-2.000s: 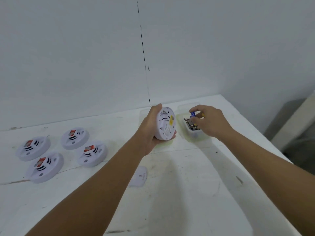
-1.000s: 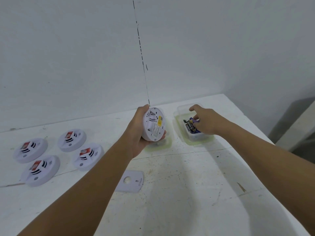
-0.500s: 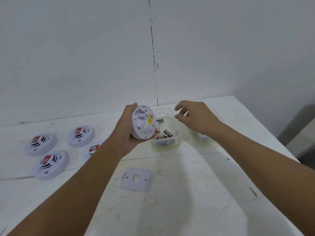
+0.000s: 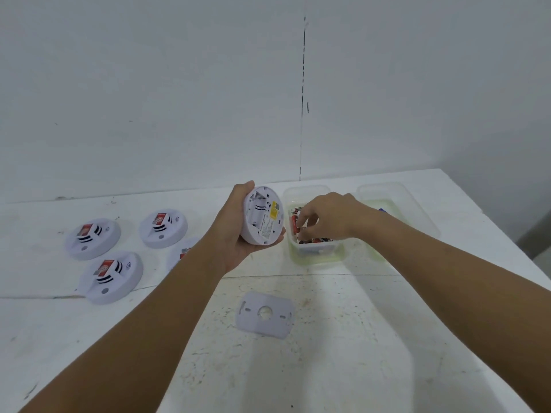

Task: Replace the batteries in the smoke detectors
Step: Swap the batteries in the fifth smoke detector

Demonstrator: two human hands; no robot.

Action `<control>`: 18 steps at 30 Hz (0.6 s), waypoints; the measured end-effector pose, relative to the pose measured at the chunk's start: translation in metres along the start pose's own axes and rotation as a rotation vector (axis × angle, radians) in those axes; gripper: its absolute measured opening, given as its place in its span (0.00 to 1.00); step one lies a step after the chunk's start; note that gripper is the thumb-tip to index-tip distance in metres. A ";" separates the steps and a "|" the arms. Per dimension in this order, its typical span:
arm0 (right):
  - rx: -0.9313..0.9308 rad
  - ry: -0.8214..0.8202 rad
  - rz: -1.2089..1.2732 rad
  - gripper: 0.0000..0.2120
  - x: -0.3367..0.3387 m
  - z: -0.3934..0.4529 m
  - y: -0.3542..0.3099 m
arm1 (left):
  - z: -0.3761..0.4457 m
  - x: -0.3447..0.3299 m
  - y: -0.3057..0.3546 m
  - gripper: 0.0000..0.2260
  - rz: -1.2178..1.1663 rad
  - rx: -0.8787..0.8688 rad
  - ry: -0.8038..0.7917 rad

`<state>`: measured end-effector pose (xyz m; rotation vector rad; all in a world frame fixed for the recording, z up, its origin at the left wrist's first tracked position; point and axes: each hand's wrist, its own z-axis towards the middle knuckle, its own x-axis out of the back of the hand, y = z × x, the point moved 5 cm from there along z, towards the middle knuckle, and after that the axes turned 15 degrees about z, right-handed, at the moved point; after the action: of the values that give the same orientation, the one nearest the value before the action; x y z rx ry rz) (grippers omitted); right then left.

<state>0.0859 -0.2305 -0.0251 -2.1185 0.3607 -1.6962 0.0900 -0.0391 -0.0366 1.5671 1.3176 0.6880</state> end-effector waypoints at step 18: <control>0.082 -0.053 -0.114 0.10 -0.008 0.022 0.002 | 0.014 0.009 -0.004 0.18 -0.018 0.018 -0.004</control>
<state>0.1052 -0.2256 -0.0372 -2.1559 0.1540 -1.6822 0.1022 -0.0350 -0.0473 1.5685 1.3366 0.6640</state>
